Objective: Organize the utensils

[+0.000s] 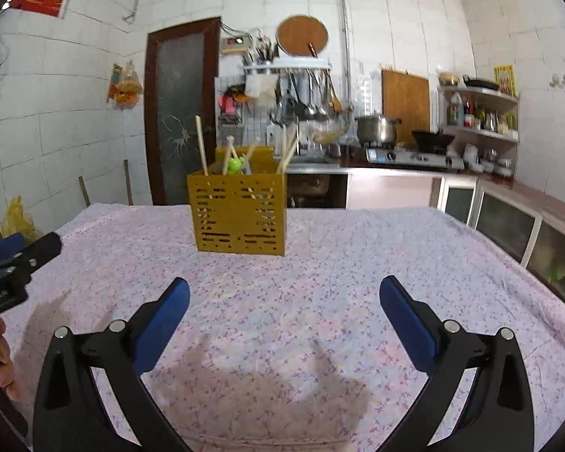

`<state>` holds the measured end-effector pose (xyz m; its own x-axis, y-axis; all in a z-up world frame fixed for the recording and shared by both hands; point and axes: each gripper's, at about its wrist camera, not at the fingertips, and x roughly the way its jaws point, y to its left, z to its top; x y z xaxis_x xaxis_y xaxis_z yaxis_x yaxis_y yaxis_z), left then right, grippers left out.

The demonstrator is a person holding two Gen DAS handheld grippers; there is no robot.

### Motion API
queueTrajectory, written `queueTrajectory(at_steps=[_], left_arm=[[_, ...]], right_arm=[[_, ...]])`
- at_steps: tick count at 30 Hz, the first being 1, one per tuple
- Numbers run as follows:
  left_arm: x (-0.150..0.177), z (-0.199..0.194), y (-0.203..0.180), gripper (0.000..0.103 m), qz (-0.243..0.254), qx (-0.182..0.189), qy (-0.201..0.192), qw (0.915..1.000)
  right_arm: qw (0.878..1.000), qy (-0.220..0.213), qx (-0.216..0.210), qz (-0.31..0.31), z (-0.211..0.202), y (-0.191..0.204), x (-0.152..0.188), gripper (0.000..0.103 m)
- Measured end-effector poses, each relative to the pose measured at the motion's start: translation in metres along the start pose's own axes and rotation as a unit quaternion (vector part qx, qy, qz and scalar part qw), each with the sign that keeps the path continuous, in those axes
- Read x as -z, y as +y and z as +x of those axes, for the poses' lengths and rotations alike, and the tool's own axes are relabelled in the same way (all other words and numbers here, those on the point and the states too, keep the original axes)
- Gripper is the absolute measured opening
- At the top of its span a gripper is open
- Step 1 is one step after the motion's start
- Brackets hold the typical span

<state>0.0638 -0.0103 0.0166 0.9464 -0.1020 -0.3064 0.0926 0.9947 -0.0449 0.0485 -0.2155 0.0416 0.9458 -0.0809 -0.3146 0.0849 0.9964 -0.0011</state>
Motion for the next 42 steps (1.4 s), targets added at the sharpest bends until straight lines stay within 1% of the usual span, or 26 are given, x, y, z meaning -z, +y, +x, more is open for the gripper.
queueTrajectory(at_steps=[2, 6, 9, 12, 18, 23, 30, 42], left_arm=[[0.005, -0.002, -0.004, 0.098, 0.009, -0.003, -0.011, 0.9999], [0.017, -0.003, -0.008, 0.098, 0.023, 0.000, -0.008, 0.9997], [0.017, -0.005, -0.010, 0.098, 0.026, 0.003, -0.014, 0.9996], [0.018, -0.006, -0.010, 0.098, 0.028, 0.004, -0.013, 0.9995], [0.018, -0.005, -0.006, 0.098, 0.020, 0.003, -0.011, 0.9997], [0.018, -0.004, -0.005, 0.098, 0.016, 0.000, -0.009, 0.9998], [0.018, -0.005, -0.006, 0.098, 0.016, -0.003, -0.015, 0.9997], [0.019, -0.008, -0.006, 0.098, 0.016, -0.003, -0.020, 0.9997]], right_arm=[[1.000, -0.002, 0.002, -0.006, -0.001, 0.003, 0.004, 0.099], [1.000, -0.008, 0.006, 0.008, -0.005, 0.002, 0.016, 0.099], [1.000, -0.013, 0.007, 0.013, -0.008, 0.001, 0.016, 0.099], [1.000, -0.007, 0.006, 0.019, -0.006, -0.002, 0.017, 0.099], [0.999, -0.015, 0.010, 0.032, -0.009, -0.008, 0.018, 0.099], [0.999, -0.013, 0.012, 0.027, -0.010, -0.008, 0.018, 0.099], [1.000, -0.012, 0.014, 0.019, -0.012, -0.004, 0.018, 0.099], [0.999, -0.023, 0.016, 0.020, -0.014, -0.003, 0.019, 0.099]])
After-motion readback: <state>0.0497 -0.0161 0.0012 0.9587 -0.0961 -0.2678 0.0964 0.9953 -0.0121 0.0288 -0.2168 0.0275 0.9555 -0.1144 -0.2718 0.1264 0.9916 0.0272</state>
